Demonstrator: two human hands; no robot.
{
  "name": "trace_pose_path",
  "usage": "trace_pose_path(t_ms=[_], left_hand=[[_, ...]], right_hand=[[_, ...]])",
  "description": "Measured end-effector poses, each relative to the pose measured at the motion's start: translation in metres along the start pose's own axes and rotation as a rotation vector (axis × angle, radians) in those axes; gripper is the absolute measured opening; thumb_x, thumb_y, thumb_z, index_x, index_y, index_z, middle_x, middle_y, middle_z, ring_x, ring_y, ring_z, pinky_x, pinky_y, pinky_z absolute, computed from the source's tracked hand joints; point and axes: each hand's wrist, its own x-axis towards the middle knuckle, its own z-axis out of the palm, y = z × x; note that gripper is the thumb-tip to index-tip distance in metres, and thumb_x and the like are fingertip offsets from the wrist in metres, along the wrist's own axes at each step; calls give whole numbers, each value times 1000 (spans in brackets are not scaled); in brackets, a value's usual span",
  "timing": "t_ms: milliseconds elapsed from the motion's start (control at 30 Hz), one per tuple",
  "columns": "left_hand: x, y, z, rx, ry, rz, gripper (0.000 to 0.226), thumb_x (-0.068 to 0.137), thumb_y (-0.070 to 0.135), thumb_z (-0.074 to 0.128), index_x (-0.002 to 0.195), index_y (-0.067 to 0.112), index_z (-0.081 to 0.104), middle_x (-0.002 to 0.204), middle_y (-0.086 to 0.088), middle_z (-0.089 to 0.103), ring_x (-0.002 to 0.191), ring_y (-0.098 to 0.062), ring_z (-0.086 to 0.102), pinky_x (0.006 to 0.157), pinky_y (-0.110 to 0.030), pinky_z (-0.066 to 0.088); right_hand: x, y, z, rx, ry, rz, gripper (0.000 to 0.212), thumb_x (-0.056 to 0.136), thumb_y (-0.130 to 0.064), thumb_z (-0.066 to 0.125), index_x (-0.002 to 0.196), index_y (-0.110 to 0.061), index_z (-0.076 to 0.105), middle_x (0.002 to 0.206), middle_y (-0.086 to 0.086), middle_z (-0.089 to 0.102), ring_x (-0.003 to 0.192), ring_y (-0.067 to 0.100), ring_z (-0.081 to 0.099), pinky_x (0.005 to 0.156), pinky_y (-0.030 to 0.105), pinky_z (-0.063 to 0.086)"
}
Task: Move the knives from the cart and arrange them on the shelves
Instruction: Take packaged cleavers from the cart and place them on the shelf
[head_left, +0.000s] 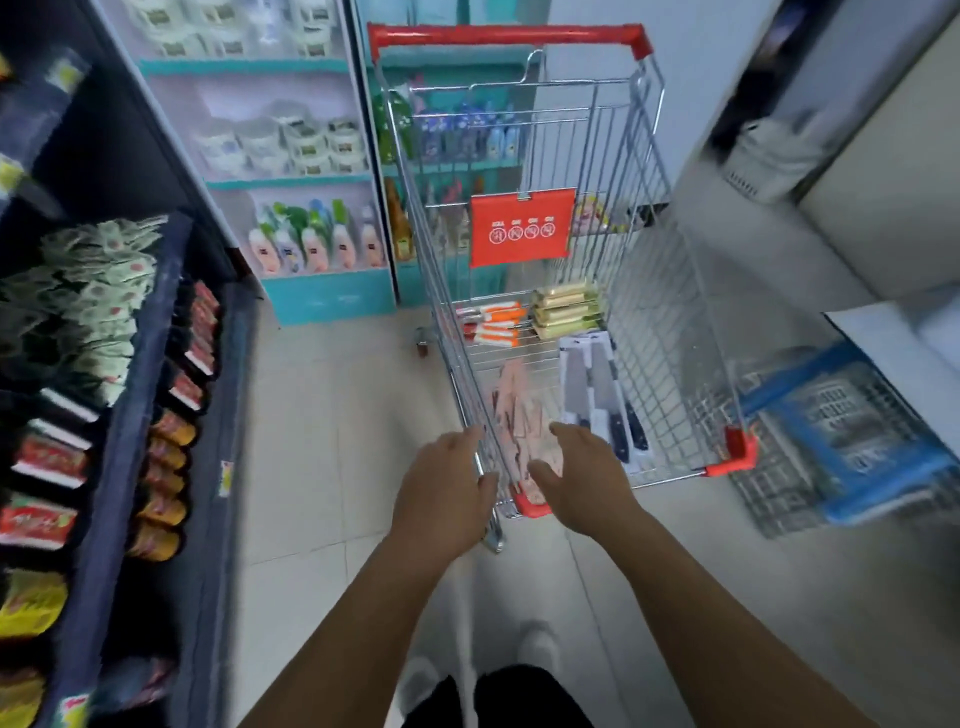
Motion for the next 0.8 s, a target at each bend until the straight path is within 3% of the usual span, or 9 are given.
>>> trace_pose_path(t_ms=[100,233,400,567,667,800], left_hand=[[32,17,12,-10,-39,35,51,96,32,48,144,23,35,139,-2,48,126,-21,44,101,-33,40],[78,40,34,10,-89,51,55,95,34,50,146,22,33,142,-3,46,129,-23,43,104,-36,40],[143,68,71,53,-124,1,55,96,35,49,146,26,30,145,-1,45,130,-24,44,104,-39,40],[198,87,114,102,-205,-82,59,95,28,50,148,21,25,151,-11,33,138,-30,29,110,-41,28],[225,85,142,76,-229,-137,57,96,30,49,148,24,26,149,-4,37,136,-25,34,109,-37,31],[255,76,180,58,-266,-159,55,98,26,44,149,21,23,146,-2,40,133,-19,39,105,-28,32]], right_hand=[[22,18,-10,24,4,55,54,94,-38,50,141,-13,38,144,6,43,133,25,38,109,38,32],[61,48,-22,53,9,108,41,90,-36,55,121,-9,50,124,10,56,115,29,51,96,39,41],[122,95,-36,93,-26,97,55,93,-36,54,141,-13,38,142,8,46,128,27,43,107,38,37],[185,143,-38,104,-85,119,58,91,-35,57,141,-14,36,138,10,47,122,29,47,101,41,43],[217,168,-26,117,-110,129,54,88,-37,57,134,-16,40,127,9,53,111,28,52,92,39,47],[247,194,-2,154,-165,212,60,87,-32,57,139,-12,33,129,14,49,115,33,49,93,41,46]])
